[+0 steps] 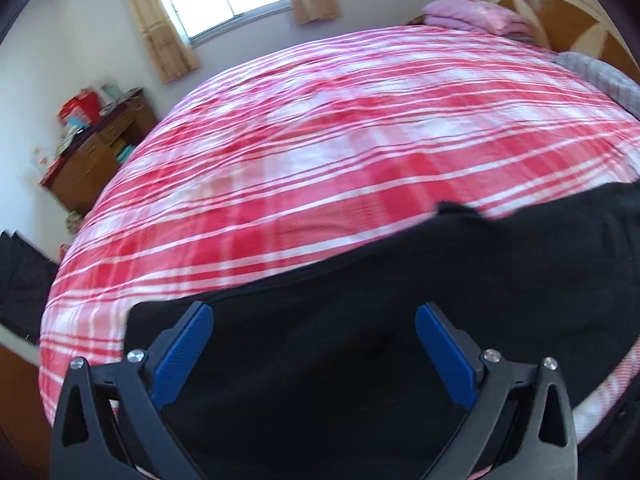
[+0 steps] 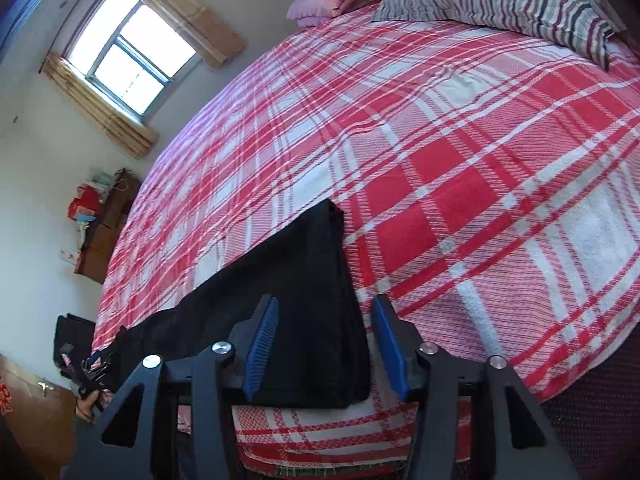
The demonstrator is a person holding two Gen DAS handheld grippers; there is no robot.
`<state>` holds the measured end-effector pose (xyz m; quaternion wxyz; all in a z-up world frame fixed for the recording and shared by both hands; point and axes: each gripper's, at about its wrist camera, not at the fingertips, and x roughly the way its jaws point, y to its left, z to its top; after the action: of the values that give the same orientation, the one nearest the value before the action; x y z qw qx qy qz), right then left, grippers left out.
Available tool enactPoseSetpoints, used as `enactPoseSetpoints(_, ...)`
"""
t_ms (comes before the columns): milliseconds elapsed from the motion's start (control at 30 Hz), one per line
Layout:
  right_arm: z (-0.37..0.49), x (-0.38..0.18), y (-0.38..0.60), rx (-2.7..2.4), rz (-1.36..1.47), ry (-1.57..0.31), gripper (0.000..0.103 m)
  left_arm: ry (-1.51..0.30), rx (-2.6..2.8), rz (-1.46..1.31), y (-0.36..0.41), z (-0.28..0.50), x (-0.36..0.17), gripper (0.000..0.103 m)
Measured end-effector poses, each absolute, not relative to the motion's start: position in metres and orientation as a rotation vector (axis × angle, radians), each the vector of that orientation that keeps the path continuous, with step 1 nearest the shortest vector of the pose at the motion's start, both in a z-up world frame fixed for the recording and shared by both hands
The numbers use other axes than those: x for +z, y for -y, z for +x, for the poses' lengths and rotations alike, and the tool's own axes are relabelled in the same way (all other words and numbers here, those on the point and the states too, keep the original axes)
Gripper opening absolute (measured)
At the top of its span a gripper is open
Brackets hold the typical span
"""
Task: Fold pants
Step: 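Grasp the black pants end with the right tool and lift it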
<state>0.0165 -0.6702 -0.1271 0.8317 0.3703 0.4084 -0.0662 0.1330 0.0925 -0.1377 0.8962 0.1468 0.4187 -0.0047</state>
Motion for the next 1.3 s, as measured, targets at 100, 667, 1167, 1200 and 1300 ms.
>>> enactPoseSetpoints(100, 0.019, -0.131, 0.67, -0.136, 0.792, -0.868, 0.029, -0.868, 0.044, 0.294, -0.112, 0.137, -0.139, 0.103)
enactPoseSetpoints(667, 0.021, -0.088, 0.638, -0.164, 0.706, -0.758, 0.012, -0.922, 0.217, 0.173, -0.207, 0.146, -0.151, 0.103)
enactPoseSetpoints(1167, 0.048, -0.04, 0.527, 0.008, 0.488, -0.702, 0.012, -0.94, 0.166, 0.062, -0.22, 0.146, -0.16, 0.103)
enactPoseSetpoints(1200, 0.052, -0.039, 0.519, 0.03, 0.477, -0.704, 0.012, -0.941, 0.164, 0.056, -0.22, 0.146, -0.16, 0.103)
enactPoseSetpoints(1300, 0.063, -0.04, 0.498, 0.08, 0.453, -0.719, 0.012, -0.941, 0.163, 0.05, -0.221, 0.147, -0.16, 0.103)
